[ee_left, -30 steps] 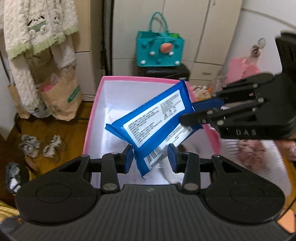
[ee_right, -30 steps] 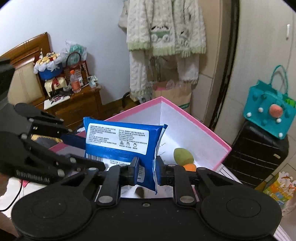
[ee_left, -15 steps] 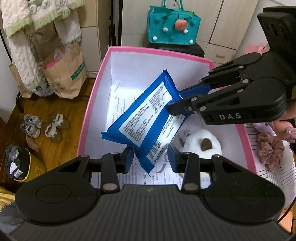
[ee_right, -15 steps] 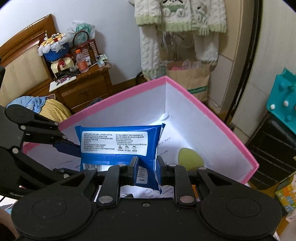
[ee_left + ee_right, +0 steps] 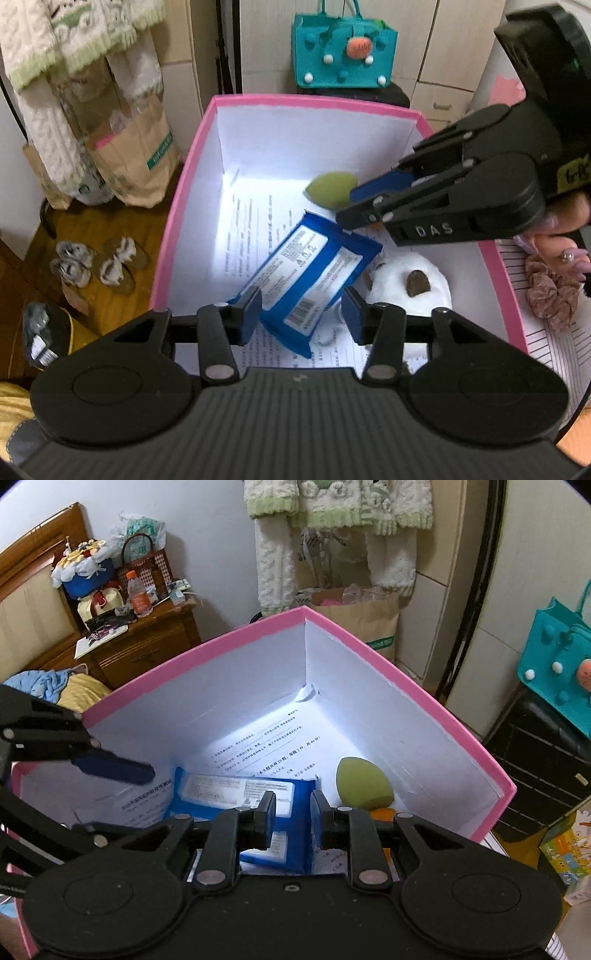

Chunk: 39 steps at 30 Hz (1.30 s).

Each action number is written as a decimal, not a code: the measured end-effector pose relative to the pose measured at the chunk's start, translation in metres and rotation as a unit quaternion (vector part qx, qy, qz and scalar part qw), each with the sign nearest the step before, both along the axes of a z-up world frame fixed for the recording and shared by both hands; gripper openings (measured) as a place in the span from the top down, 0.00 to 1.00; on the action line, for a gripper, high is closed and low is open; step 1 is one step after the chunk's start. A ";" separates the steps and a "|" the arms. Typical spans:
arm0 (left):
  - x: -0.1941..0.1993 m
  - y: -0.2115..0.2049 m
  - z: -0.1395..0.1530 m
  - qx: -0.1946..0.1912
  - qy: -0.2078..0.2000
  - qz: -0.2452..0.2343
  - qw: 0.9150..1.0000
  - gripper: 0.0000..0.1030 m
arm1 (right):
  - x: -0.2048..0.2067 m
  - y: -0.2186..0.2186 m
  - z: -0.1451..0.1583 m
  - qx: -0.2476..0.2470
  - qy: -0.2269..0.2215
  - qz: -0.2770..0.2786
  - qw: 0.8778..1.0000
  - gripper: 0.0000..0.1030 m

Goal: Organize soft objects
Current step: 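Open both tools to drop the wipes packet into the box, then withdraw both tools from the box toward the remaining items on the table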

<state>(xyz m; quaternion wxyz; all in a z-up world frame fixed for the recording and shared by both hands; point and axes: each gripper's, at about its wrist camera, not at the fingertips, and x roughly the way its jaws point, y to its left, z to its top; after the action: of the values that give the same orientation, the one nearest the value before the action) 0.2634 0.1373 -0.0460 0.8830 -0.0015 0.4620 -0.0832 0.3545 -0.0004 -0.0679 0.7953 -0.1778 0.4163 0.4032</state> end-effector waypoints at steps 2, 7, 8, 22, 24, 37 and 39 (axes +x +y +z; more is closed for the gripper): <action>-0.005 0.002 0.007 0.004 -0.012 0.000 1.000 0.53 | -0.009 -0.002 0.006 0.001 -0.013 -0.001 1.000 0.76; -0.022 0.006 0.024 0.011 -0.038 -0.002 0.999 0.52 | -0.029 -0.018 0.025 0.010 -0.026 -0.015 0.999 0.75; -0.027 0.006 0.027 0.013 -0.043 -0.004 0.999 0.52 | -0.034 -0.021 0.029 0.013 -0.027 -0.018 0.999 0.74; -0.080 -0.004 0.069 0.026 -0.075 -0.042 0.996 0.45 | -0.104 -0.059 0.085 0.043 -0.033 -0.033 0.998 0.68; -0.087 -0.006 0.072 0.020 -0.075 -0.043 0.996 0.43 | -0.114 -0.064 0.090 0.051 -0.027 -0.028 0.998 0.68; -0.131 -0.028 0.097 0.013 -0.074 -0.080 0.994 0.37 | -0.172 -0.113 0.126 0.057 -0.064 -0.028 0.996 0.57; -0.138 -0.031 0.101 0.018 -0.073 -0.084 0.994 0.34 | -0.183 -0.122 0.130 0.054 -0.071 -0.026 0.996 0.57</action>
<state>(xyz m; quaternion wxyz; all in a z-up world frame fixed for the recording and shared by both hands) 0.1255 0.1065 0.0548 0.9042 0.0593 0.3960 -0.1487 0.1712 -0.1229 0.0622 0.8415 -0.1519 0.3404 0.3910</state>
